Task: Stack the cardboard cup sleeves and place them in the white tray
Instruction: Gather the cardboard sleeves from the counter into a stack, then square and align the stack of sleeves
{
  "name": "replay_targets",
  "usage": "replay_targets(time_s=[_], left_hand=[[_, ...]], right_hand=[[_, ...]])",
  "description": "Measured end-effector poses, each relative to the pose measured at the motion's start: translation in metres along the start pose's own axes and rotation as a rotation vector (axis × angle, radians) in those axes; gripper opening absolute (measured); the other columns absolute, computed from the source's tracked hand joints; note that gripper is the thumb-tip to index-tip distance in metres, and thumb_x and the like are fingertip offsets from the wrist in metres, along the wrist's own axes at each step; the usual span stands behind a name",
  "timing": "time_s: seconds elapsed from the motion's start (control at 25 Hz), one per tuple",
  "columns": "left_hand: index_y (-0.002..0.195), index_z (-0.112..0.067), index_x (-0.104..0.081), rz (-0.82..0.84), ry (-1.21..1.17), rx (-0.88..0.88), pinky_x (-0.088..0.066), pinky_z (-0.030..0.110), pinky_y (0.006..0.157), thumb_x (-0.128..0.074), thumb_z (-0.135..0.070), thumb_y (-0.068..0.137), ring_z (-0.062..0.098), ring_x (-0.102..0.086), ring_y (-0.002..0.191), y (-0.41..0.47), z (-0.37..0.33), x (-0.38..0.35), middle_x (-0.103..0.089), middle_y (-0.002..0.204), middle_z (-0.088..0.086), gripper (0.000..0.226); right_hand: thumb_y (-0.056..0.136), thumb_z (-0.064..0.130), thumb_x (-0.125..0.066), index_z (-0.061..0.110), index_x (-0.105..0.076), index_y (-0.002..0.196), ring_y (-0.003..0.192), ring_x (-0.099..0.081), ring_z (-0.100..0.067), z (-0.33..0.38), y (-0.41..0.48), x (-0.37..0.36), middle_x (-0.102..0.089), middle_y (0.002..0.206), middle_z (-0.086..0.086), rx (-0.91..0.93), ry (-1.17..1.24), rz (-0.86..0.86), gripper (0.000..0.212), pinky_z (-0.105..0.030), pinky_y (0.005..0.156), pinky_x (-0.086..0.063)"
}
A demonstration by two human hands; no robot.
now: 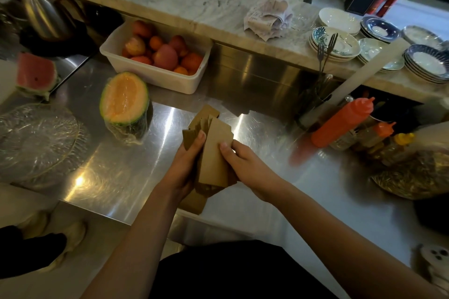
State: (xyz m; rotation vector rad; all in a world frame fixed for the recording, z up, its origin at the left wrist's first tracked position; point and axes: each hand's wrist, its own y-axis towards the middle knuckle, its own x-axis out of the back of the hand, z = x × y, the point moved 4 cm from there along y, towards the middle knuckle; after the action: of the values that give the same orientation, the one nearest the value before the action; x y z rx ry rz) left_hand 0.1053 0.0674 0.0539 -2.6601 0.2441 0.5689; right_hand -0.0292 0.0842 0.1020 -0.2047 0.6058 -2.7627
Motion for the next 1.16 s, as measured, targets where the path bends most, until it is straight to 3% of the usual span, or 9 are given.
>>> replay_targets(time_s=[0.2,0.36,0.48,0.64,0.8,0.92,1.0,1.16], left_hand=[[0.130,-0.017,-0.055,-0.143,0.139,-0.001,-0.058,0.036,0.078,-0.068,-0.059,0.071,0.025,-0.069,0.102,0.000,-0.004,-0.005,-0.069,0.118,0.009,0.074],[0.126,-0.019,-0.051,-0.288,0.185,0.085,-0.057,0.039,0.077,-0.072,-0.061,0.062,0.024,-0.067,0.098,-0.002,-0.001,-0.006,-0.066,0.113,0.004,0.080],[0.128,-0.025,-0.043,-0.200,0.215,0.095,-0.056,0.033,0.070,-0.077,-0.048,0.061,0.022,-0.064,0.100,-0.003,-0.001,-0.009,-0.061,0.115,-0.002,0.078],[0.141,-0.022,-0.038,-0.162,0.297,0.054,-0.055,0.028,0.071,-0.075,-0.033,0.078,0.021,-0.059,0.108,-0.002,0.003,-0.012,-0.055,0.130,0.001,0.074],[0.150,-0.028,-0.020,-0.135,0.414,-0.008,-0.048,0.019,0.071,-0.058,-0.034,0.093,0.013,-0.051,0.109,-0.004,0.001,-0.022,-0.042,0.136,-0.005,0.069],[0.153,-0.034,-0.006,-0.095,0.457,-0.028,-0.048,0.026,0.086,-0.049,-0.038,0.096,0.015,-0.045,0.120,-0.003,-0.001,-0.029,-0.032,0.147,-0.006,0.071],[0.150,-0.038,-0.001,-0.062,0.473,-0.036,-0.042,0.031,0.096,-0.045,-0.042,0.097,0.013,-0.041,0.123,-0.002,-0.002,-0.035,-0.029,0.143,-0.011,0.069],[0.152,-0.035,-0.001,-0.012,0.454,0.005,-0.045,0.023,0.087,-0.046,-0.045,0.095,0.012,-0.048,0.117,0.010,0.001,-0.033,-0.032,0.148,-0.007,0.073]], right_hand=[[0.099,0.046,-0.039,0.030,-0.041,0.131,0.107,-0.062,-0.018,-0.014,0.003,0.005,-0.059,0.119,0.003,-0.114,0.183,-0.029,0.036,-0.036,0.083,-0.057],[0.098,0.051,-0.038,0.029,-0.033,0.142,0.114,-0.057,-0.024,-0.024,0.009,0.009,-0.053,0.128,0.000,-0.147,0.173,-0.099,0.049,-0.048,0.094,-0.052],[0.098,0.049,-0.037,0.031,-0.030,0.143,0.111,-0.057,-0.023,-0.024,0.012,0.014,-0.053,0.125,0.002,-0.145,0.219,-0.133,0.049,-0.048,0.093,-0.052],[0.100,0.043,-0.040,0.029,-0.035,0.139,0.106,-0.059,-0.025,-0.027,0.011,0.012,-0.056,0.116,0.002,-0.220,0.410,-0.168,0.042,-0.046,0.086,-0.055],[0.100,0.041,-0.040,0.026,-0.039,0.134,0.106,-0.060,-0.025,-0.023,0.016,0.011,-0.059,0.112,0.000,-0.213,0.485,-0.200,0.038,-0.043,0.089,-0.052],[0.098,0.050,-0.037,0.021,-0.038,0.142,0.113,-0.058,-0.023,-0.023,0.022,0.013,-0.058,0.120,-0.001,-0.198,0.486,-0.194,0.053,-0.044,0.099,-0.048],[0.096,0.054,-0.036,0.018,-0.037,0.144,0.119,-0.055,-0.021,-0.024,0.026,0.012,-0.055,0.132,-0.003,-0.189,0.476,-0.173,0.060,-0.044,0.106,-0.042],[0.099,0.049,-0.035,0.020,-0.035,0.145,0.112,-0.057,-0.017,-0.023,0.029,0.019,-0.054,0.132,-0.001,-0.168,0.391,-0.153,0.055,-0.038,0.099,-0.047]])
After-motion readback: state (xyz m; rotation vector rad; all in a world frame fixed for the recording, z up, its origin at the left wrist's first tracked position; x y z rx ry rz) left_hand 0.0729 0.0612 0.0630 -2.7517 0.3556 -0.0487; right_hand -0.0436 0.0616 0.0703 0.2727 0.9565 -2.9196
